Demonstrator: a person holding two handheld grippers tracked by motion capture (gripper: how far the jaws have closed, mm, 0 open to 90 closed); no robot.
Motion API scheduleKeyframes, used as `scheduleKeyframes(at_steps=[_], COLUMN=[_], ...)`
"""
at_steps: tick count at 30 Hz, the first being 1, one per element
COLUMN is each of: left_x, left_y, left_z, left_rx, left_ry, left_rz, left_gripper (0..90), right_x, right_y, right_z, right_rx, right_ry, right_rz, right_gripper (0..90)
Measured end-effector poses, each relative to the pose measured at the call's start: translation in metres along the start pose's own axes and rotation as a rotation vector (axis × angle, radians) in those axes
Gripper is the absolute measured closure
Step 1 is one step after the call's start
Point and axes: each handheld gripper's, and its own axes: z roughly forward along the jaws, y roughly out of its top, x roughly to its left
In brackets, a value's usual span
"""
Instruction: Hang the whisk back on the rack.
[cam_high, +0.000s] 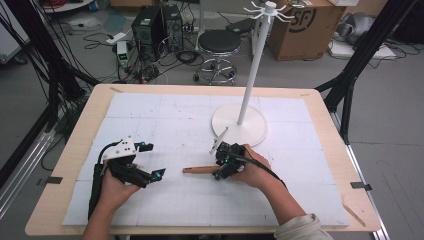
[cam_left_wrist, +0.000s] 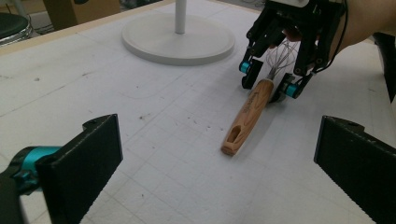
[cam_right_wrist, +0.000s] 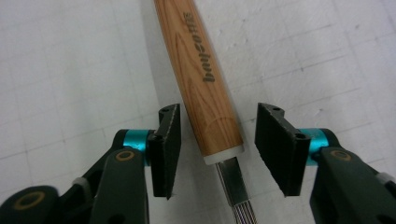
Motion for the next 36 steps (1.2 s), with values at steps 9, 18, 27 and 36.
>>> scheduleKeyframes(at_steps=[9, 18, 27, 36], left_x=[0.000, 0.000, -0.001, -0.001], left_y=[-0.001, -0.001, -0.001, -0.001], left_z=[0.001, 0.001, 0.001, 0.001], left_rx=[0.006, 0.009, 0.007, 0.005], left_ry=[0.000, 0.000, 0.001, 0.001], left_rz=[0.000, 0.001, 0.000, 0.000], left_gripper=[1.6, 1.6, 1.6, 1.6], right_x=[0.002, 0.005, 0.009, 0.005], right_y=[-0.001, -0.002, -0.001, -0.006], right_z=[0.001, -0.001, -0.003, -0.027], right_rx=[-0.002, 0.009, 0.025, -0.090], right_ry=[-0.034, -0.038, -0.048, -0.066], right_rz=[0.012, 0.000, -0.013, 0.015], right_gripper=[54.9, 64.8, 70.4, 70.7])
